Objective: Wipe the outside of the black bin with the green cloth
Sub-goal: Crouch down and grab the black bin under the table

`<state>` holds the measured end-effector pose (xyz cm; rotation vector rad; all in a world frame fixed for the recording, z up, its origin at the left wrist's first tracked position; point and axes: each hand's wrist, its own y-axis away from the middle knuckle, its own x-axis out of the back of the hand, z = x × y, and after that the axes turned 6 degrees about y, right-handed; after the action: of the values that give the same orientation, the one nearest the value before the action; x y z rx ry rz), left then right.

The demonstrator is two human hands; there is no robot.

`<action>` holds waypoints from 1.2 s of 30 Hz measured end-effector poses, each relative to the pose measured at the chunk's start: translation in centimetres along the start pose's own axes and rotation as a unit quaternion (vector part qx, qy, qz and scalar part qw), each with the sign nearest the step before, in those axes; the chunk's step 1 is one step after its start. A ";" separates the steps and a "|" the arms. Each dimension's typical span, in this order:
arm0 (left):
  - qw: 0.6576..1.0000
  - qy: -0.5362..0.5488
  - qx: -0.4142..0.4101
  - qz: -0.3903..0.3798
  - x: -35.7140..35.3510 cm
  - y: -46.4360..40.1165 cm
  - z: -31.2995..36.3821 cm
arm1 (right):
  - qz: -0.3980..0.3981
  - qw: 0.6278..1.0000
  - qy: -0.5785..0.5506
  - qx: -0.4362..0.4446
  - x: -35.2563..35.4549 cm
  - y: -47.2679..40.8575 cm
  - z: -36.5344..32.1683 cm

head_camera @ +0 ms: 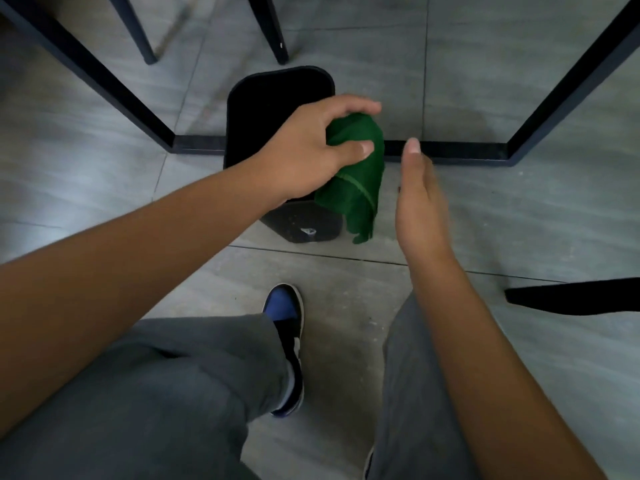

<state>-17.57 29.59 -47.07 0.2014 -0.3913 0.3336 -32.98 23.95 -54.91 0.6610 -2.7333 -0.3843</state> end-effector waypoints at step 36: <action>0.873 -0.446 0.064 -0.185 4.3 1.7 -11.4 | 0.004 0.952 -0.295 -0.077 -1.7 -0.3 3.3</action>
<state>-10.55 35.30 -55.38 0.5569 -1.2306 -0.1422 -32.53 25.10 -58.42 0.5605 -3.2043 -0.9138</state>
